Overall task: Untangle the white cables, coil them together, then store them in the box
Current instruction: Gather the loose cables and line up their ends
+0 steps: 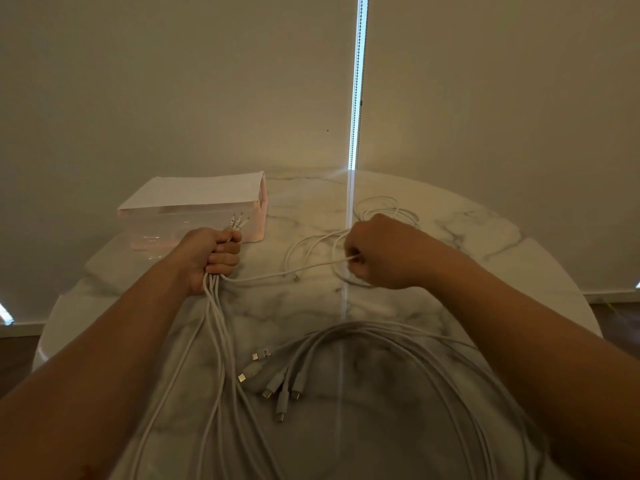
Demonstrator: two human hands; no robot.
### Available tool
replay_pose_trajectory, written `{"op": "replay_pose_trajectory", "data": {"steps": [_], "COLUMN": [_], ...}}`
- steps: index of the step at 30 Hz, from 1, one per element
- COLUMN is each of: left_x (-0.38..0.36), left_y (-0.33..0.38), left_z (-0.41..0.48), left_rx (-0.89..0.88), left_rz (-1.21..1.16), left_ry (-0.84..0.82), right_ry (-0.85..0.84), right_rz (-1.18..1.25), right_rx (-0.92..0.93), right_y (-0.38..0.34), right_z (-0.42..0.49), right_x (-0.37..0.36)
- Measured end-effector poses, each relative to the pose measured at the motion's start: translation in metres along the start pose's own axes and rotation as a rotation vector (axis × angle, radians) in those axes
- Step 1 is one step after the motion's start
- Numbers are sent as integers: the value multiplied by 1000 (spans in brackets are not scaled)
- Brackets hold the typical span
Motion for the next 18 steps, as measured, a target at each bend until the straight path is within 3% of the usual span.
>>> {"op": "replay_pose_trajectory", "data": {"steps": [4,8,10,11,14,15,16,18], "left_x": [5,7,7,6,6,6,6,7], "left_y": [0,0,1,2,0,0,0,-1], "left_z": [-2,-2,-4,-4,-3,-3,-2,-2], "left_rx": [15,21,19,16,22,26,30,36], "left_rz": [12,12,9,7,16,17,15,15], "left_ry": [4,-7,-31,-41,-35,-36,-39,-43], "right_ry": [197,331,531,642,866,937,980,906], "right_rz": [-67,-3,315,589,1788,2069,2221,2211], "right_rx": [-182,-554,-653,-662,-588,-562,-572,-697], "right_y": [51,100,119,124,122,126,131,143], "right_z": [-5,-12,-13,-14,-14,-13,-12,-14], "right_x": [-15,-22,-19,-18,-15,-15,-15,-17]}}
Point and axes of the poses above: each hand's wrist, its own z-axis towards the middle knuckle, its own x-axis out of the back of the hand, y = z × x, the point moved 1 cm from there along z, towards the middle knuckle, and after that the axes turned 9 degrees about z, right-handed, at the moved point
